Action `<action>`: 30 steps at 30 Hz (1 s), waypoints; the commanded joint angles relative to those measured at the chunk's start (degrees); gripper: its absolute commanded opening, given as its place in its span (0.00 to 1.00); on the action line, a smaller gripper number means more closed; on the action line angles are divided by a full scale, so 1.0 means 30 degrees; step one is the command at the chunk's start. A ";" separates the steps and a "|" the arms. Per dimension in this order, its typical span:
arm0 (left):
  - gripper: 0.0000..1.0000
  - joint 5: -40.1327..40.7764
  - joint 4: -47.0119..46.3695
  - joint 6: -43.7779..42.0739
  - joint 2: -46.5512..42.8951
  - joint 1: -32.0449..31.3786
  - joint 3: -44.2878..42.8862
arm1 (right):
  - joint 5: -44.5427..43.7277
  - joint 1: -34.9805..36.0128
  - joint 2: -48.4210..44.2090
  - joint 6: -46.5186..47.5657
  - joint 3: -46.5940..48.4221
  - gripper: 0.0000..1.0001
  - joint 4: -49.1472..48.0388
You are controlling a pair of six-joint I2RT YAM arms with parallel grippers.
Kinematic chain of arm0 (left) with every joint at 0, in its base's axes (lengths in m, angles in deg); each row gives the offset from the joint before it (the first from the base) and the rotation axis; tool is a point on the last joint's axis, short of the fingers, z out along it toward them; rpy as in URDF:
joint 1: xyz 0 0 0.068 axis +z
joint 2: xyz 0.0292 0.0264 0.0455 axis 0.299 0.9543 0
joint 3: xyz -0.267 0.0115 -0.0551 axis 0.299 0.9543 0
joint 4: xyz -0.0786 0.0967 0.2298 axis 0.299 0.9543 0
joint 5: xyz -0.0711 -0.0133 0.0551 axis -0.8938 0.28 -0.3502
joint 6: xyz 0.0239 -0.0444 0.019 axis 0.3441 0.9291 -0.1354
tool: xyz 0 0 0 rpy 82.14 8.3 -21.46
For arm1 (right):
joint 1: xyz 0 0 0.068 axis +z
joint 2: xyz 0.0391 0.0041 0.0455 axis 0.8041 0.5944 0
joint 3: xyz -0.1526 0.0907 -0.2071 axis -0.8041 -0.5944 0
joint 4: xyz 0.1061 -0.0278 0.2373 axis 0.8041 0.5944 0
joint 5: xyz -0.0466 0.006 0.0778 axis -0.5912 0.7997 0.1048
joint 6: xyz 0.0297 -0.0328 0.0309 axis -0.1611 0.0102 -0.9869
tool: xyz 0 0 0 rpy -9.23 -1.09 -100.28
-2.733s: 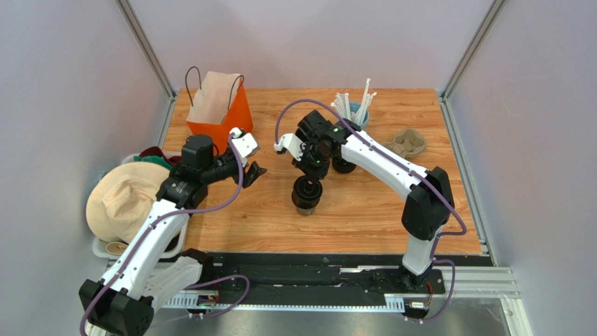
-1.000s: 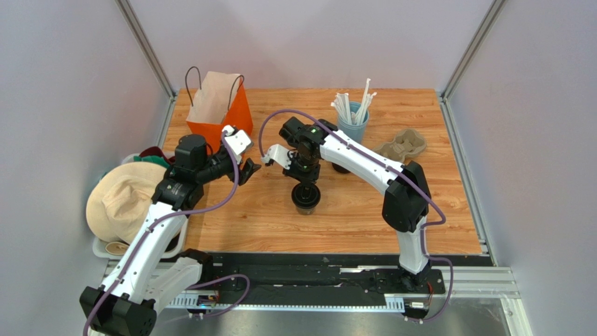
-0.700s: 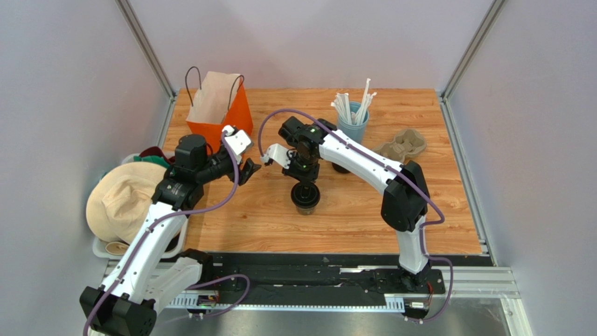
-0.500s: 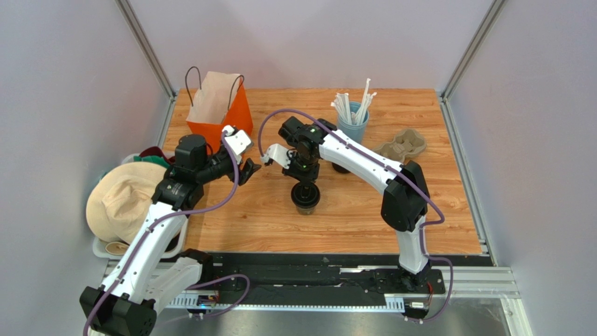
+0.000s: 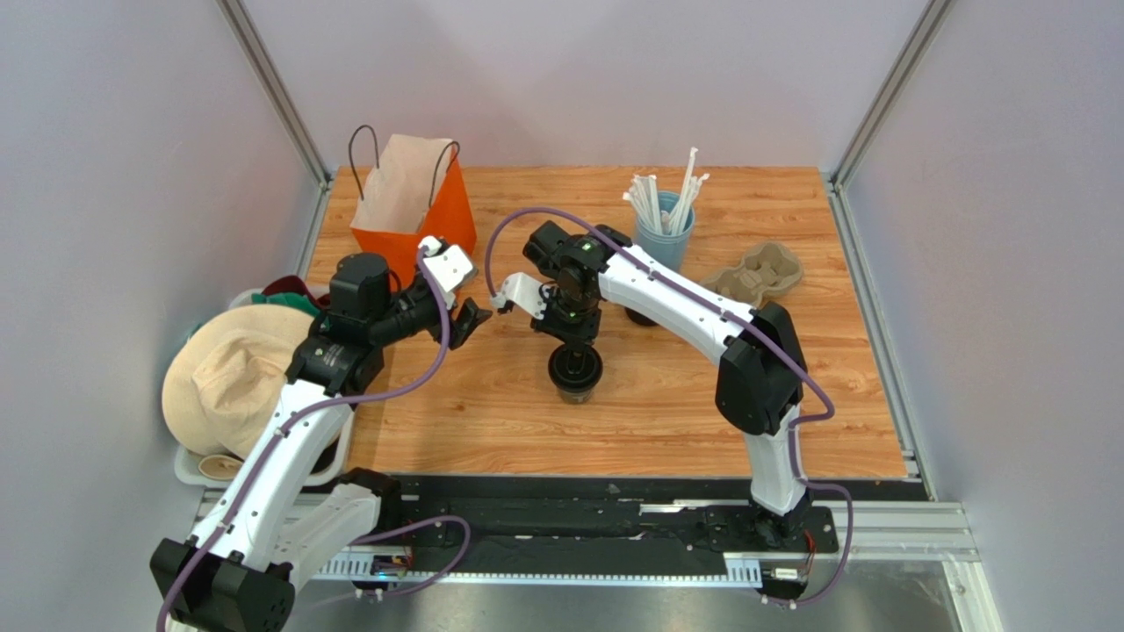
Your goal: Pack the takeout coffee
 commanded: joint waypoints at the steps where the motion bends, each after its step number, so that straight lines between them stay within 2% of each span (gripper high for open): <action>1: 0.72 -0.0321 -0.0444 0.0173 -0.0271 0.0151 -0.0385 | -0.0098 0.0161 0.0104 0.0151 -0.0219 0.08 -0.0208; 4: 0.72 -0.0203 -0.0386 0.0085 -0.0359 0.0151 -0.0327 | -0.0156 0.0161 0.0075 0.0121 -0.0190 0.09 -0.0209; 11: 0.72 -0.0291 -0.0531 0.0144 -0.0271 0.0151 -0.0268 | -0.0215 0.0190 0.0016 0.0092 -0.0102 0.26 -0.0179; 21: 0.72 -0.0291 -0.0532 0.0143 -0.0242 0.0151 -0.0210 | -0.0186 0.0278 -0.0364 0.0121 0.0337 0.35 0.0261; 25: 0.72 -0.0291 -0.0590 0.0115 -0.0242 0.0151 -0.0209 | -0.0186 0.0308 -0.0627 0.0092 0.0542 0.44 0.0260; 30: 0.72 -0.0261 -0.0649 0.0114 -0.0155 0.0151 -0.0151 | -0.0361 0.0308 -0.0833 0.0033 0.0952 0.49 0.0261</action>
